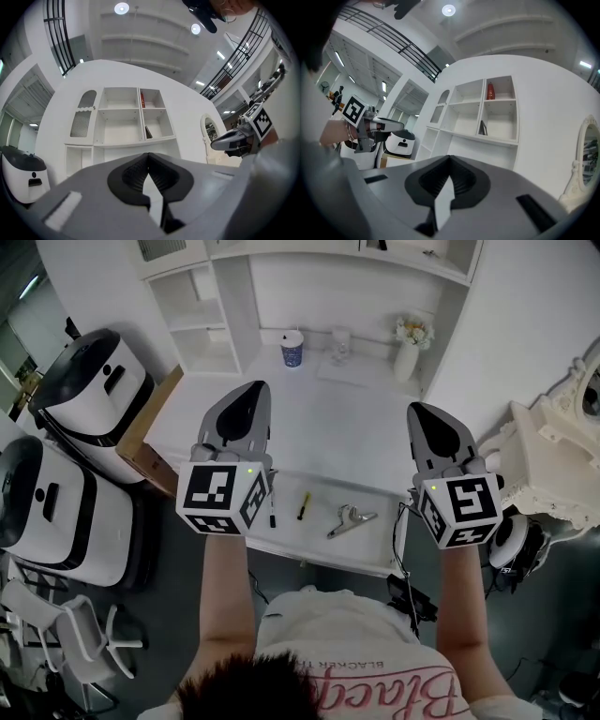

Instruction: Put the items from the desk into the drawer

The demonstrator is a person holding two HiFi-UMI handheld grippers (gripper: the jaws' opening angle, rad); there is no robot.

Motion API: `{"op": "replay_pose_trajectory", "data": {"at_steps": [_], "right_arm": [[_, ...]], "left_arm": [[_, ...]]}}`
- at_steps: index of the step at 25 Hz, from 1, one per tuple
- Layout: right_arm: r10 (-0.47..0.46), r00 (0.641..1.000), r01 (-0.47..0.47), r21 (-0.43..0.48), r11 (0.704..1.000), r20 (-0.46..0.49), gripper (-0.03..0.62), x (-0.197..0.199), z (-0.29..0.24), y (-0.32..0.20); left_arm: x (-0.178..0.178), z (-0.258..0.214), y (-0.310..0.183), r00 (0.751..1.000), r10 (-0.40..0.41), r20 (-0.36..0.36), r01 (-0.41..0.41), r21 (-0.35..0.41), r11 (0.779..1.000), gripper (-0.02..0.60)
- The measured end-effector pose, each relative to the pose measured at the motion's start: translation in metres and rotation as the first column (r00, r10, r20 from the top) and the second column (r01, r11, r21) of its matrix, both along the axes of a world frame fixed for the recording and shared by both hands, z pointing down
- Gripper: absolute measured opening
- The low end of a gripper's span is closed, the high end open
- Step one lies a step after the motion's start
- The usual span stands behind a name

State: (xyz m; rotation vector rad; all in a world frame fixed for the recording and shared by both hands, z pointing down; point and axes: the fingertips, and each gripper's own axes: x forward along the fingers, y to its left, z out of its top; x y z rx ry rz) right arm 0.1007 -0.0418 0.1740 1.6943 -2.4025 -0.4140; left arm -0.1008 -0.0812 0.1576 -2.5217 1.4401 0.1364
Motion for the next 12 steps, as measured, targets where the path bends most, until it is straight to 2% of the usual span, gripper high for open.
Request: {"op": "replay_pose_trajectory", "data": {"at_steps": [12], "right_arm": [[0.017, 1.000, -0.017, 0.010, 1.000, 0.010, 0.008, 0.0035, -0.0016, 0.0021]], "left_arm": [[-0.0008, -0.0084, 0.0048, 1.000, -0.002, 0.017, 0.001, 0.041, 0.999, 0.009]]}}
